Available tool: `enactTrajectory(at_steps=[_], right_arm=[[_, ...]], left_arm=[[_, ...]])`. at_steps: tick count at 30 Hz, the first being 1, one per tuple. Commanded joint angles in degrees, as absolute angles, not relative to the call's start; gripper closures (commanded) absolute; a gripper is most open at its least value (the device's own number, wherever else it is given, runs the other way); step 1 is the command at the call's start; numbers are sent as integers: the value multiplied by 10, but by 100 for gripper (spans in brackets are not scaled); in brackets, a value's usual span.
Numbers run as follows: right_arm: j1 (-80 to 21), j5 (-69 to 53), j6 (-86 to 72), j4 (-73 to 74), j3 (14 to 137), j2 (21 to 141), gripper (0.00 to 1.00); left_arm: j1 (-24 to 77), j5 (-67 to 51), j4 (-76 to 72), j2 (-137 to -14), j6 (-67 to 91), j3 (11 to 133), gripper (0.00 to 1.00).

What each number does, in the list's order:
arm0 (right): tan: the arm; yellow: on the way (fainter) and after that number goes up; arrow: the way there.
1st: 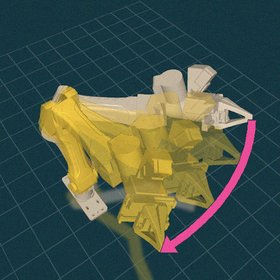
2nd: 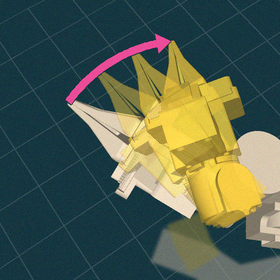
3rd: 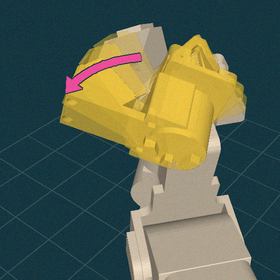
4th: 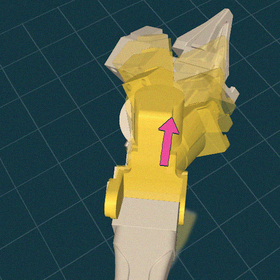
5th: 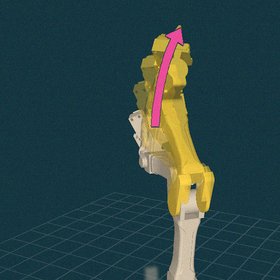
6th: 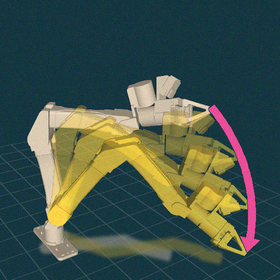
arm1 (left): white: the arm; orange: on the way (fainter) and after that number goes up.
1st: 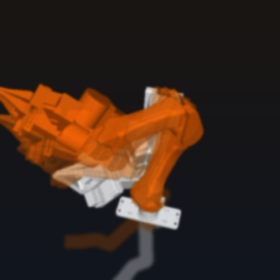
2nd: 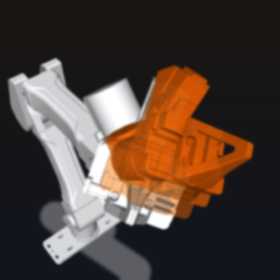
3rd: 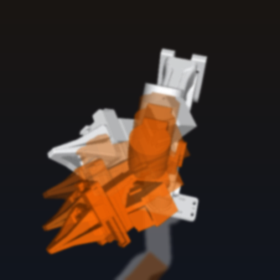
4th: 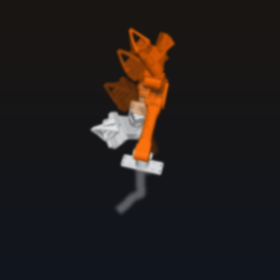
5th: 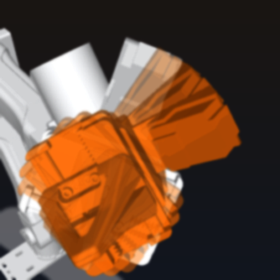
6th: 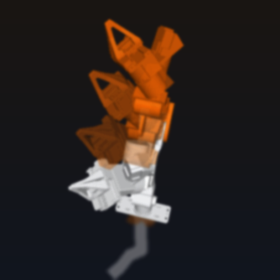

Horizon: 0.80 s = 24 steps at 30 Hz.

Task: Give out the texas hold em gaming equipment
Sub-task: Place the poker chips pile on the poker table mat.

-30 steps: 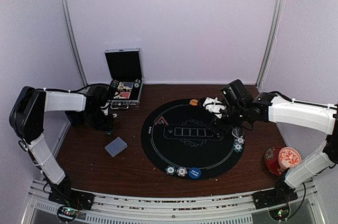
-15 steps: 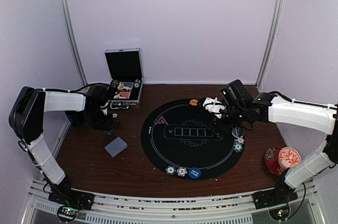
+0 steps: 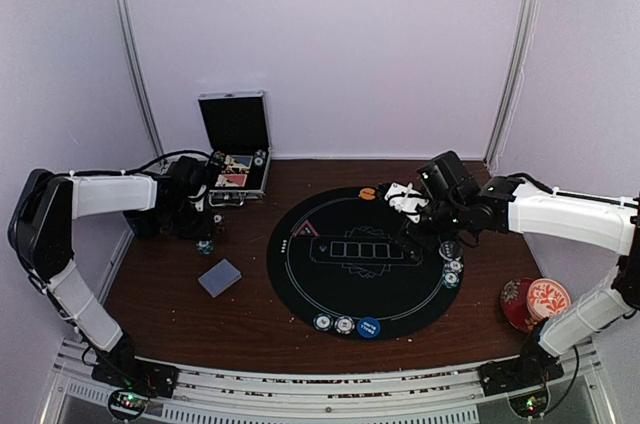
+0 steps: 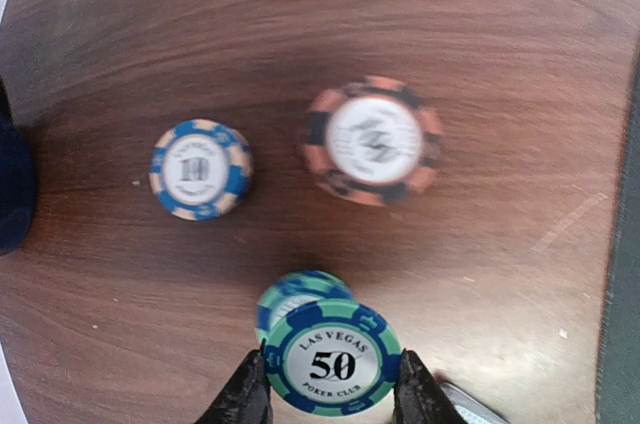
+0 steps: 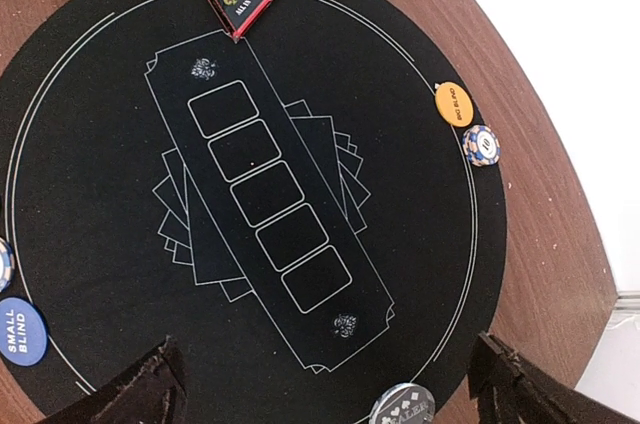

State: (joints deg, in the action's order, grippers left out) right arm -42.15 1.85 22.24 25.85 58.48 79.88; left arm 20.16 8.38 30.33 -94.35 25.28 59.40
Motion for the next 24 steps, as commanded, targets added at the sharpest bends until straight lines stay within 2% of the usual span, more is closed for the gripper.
enactTrajectory(at_steps=[1,11,24], right_arm=[[-424,51,209,242,576,781,0],[-371,67,188,240,579,772,0],[-284,70,173,221,573,720,0]], left_arm=[[239,90,311,-919,262,615,77],[405,122,337,-983,298,728,77],[552,117,337,-1213,304,941,77]])
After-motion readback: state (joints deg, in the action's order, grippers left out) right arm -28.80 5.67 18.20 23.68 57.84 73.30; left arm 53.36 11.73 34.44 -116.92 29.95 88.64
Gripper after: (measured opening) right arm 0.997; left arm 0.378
